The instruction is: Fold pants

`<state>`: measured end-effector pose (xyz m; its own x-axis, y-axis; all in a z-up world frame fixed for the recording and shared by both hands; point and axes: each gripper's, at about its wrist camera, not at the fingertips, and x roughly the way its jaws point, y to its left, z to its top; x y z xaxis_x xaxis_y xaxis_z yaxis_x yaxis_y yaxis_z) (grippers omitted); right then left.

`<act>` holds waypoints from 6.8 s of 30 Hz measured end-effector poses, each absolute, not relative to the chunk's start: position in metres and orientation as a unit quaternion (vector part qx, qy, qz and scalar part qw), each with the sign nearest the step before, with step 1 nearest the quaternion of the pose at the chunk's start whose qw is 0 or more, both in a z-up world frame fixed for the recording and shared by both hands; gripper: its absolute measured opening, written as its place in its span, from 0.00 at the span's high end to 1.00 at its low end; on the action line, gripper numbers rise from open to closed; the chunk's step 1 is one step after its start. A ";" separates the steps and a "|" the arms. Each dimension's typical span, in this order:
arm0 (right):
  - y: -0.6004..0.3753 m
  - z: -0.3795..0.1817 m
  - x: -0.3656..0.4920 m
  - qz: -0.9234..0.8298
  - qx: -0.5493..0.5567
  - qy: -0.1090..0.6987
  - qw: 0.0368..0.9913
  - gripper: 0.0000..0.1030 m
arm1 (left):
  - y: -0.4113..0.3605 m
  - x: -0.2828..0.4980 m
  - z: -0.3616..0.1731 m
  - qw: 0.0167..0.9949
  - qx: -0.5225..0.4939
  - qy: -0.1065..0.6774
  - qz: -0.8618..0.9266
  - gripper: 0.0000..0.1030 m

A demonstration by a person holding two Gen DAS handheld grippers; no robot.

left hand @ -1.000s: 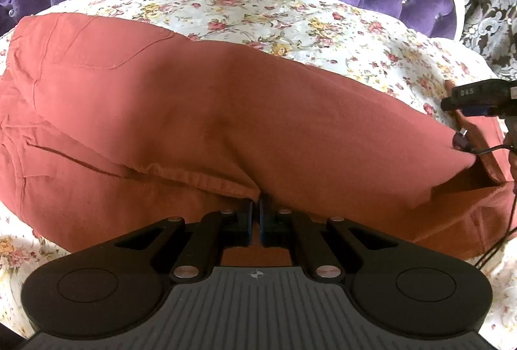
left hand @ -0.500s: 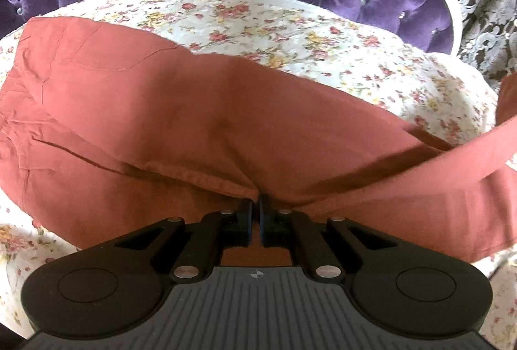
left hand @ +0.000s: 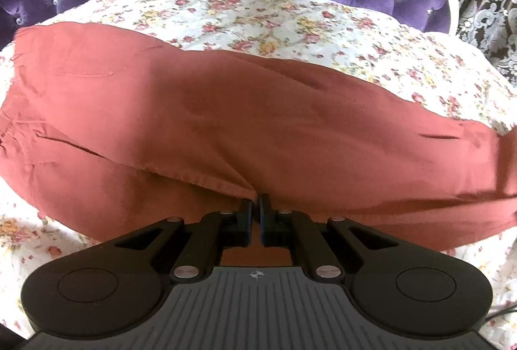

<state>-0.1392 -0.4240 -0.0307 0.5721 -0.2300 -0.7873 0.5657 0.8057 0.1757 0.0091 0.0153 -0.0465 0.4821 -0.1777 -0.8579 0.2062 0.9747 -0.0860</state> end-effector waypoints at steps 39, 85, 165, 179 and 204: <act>-0.437 -0.049 -0.088 -0.270 0.032 0.407 0.872 0.90 | 0.004 0.008 -0.053 0.856 0.038 0.502 -0.116 0.96; -0.113 -0.051 -0.001 0.120 -0.024 0.434 0.893 0.68 | 0.105 -0.015 -0.014 0.876 0.048 0.468 -0.111 0.83; 0.019 -0.013 0.019 0.308 -0.057 0.338 0.887 0.91 | 0.286 0.081 -0.030 0.880 -0.244 0.406 0.040 0.50; 0.020 -0.013 0.016 0.312 -0.061 0.335 0.887 0.91 | 0.265 0.091 -0.051 0.869 -0.219 0.441 0.048 0.50; 0.029 0.005 -0.011 0.364 -0.052 0.320 0.873 0.90 | 0.262 0.066 0.009 0.902 -0.056 0.427 0.042 0.95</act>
